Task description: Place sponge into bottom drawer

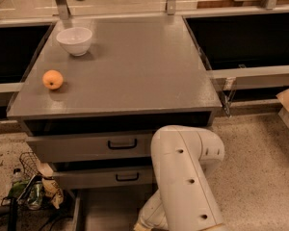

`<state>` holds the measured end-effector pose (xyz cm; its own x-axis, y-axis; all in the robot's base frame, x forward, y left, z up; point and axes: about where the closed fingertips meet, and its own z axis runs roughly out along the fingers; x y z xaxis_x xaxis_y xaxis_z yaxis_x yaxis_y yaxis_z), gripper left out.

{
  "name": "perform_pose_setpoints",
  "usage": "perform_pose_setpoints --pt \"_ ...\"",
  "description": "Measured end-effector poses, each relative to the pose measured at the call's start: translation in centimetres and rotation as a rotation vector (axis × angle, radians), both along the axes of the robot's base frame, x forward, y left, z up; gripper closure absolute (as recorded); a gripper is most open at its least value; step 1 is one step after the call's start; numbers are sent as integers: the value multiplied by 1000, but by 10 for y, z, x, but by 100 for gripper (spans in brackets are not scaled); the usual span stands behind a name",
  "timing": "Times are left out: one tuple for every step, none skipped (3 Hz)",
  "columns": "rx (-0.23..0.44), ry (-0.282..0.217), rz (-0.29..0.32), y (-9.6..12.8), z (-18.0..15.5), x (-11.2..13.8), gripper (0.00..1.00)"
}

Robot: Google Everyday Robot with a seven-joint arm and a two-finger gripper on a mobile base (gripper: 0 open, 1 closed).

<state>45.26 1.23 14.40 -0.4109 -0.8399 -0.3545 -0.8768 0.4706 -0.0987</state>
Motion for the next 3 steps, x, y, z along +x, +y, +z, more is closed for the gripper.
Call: perform_pose_setpoints --pt "0 0 0 0 0 0 7" --pt "0 0 0 0 0 0 0" --pt "0 0 0 0 0 0 0"
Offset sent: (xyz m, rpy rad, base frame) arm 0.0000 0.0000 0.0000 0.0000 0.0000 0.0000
